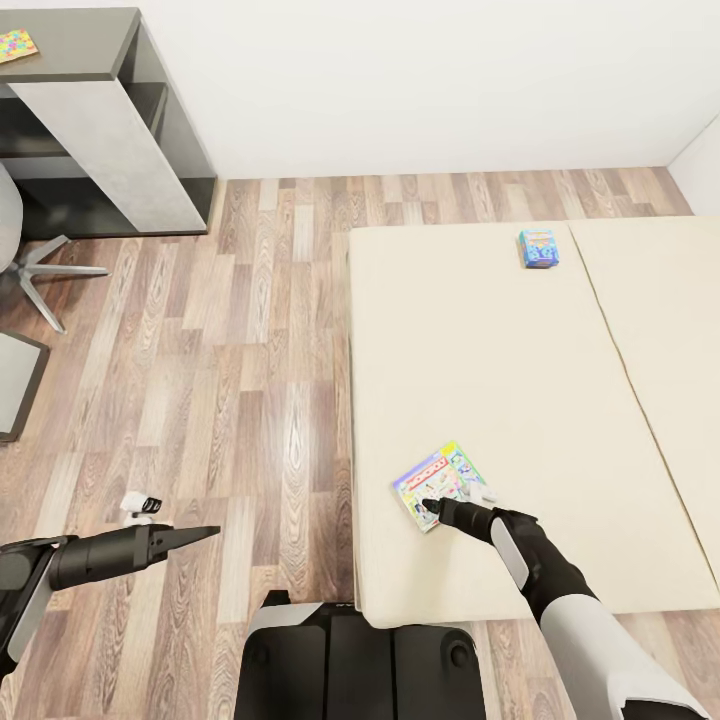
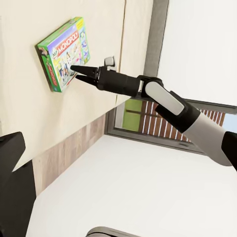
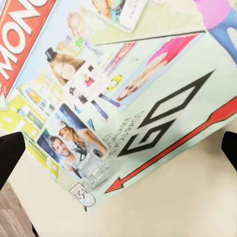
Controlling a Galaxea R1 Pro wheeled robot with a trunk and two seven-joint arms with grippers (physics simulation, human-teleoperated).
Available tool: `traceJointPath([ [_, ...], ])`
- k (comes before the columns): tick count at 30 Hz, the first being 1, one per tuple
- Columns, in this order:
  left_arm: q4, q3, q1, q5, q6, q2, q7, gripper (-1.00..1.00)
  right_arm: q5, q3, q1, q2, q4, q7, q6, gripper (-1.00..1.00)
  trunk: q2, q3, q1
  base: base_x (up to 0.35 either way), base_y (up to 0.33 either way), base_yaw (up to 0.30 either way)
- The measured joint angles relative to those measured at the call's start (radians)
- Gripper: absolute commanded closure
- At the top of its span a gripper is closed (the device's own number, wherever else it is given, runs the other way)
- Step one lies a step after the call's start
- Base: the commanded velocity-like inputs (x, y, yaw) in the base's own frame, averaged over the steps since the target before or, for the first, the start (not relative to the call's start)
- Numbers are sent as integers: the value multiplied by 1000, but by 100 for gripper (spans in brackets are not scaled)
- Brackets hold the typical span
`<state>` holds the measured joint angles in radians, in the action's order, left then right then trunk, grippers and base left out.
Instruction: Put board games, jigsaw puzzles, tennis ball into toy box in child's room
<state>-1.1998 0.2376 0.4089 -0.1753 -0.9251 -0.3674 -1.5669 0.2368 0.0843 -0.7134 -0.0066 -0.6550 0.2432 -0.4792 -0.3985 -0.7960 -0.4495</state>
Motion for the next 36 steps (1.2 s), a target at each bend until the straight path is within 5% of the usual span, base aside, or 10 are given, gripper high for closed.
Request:
traceJointPath([
  [36,0,-1,0,-2,0,1,0,-100,3,9,-66,-15,-1,-60,2,-100,0,0,0,0,0,0],
])
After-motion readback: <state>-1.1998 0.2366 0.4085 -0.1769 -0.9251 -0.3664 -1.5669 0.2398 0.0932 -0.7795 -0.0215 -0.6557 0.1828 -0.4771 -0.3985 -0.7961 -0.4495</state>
